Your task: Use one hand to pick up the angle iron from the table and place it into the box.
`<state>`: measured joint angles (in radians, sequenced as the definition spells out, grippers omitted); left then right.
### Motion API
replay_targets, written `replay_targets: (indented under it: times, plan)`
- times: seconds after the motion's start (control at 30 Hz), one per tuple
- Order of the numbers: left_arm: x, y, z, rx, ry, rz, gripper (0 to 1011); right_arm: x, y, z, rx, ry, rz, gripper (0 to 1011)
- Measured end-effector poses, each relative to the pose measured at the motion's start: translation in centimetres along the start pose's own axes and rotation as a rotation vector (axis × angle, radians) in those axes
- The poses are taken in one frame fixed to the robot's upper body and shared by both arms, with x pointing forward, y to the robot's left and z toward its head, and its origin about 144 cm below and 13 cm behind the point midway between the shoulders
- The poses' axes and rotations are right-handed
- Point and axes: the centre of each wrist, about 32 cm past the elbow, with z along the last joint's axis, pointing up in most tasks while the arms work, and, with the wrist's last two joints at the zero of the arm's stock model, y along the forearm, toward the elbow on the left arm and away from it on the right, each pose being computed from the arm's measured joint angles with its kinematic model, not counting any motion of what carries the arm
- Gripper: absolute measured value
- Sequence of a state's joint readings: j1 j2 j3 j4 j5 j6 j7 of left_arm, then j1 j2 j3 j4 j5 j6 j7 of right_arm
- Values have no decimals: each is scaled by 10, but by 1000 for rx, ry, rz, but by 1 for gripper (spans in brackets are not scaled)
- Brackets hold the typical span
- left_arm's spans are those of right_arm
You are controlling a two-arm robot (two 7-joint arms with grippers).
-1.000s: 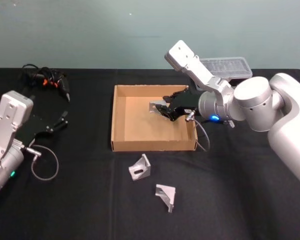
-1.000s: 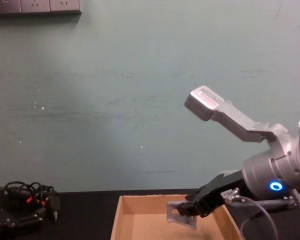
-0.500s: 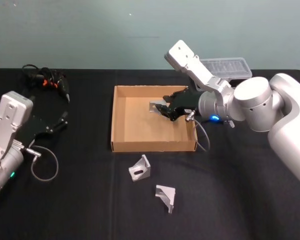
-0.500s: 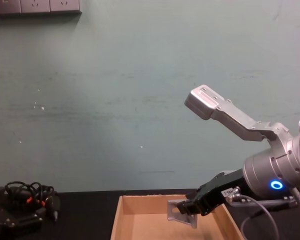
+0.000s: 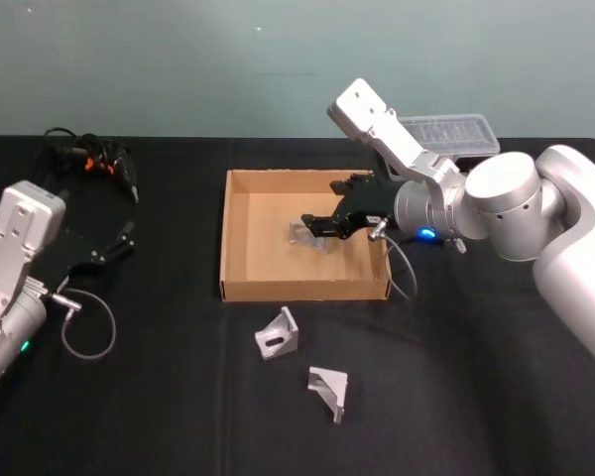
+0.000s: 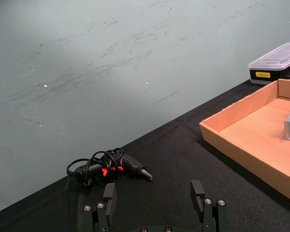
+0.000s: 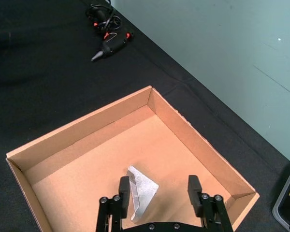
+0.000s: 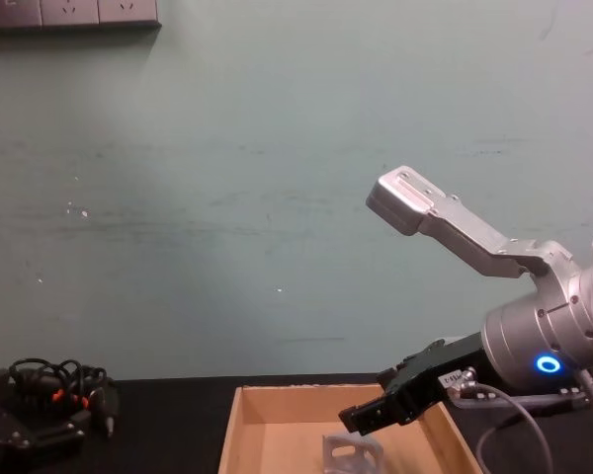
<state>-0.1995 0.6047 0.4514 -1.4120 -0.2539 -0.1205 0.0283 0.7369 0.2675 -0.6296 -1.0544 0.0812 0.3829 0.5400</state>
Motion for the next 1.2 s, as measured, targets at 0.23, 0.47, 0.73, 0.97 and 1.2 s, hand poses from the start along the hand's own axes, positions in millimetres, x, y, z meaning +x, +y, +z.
replay_targets:
  times: [0.23,0.47,0.73,0.97,1.2]
  plan:
    - [0,0,0,0,0,0,1011,0,0,0,0,0,0,924]
    - [0,0,0,0,0,0,1011,0,0,0,1,0,0,1000]
    - [0,0,0,0,0,0,1011,-10,-34,-3,65,-20,8,1000]
    - [0,0,0,0,0,0,1011,-26,-77,-11,108,-22,37,1000]
    - [0,0,0,0,0,0,1011,-50,-128,-25,146,-23,86,1000]
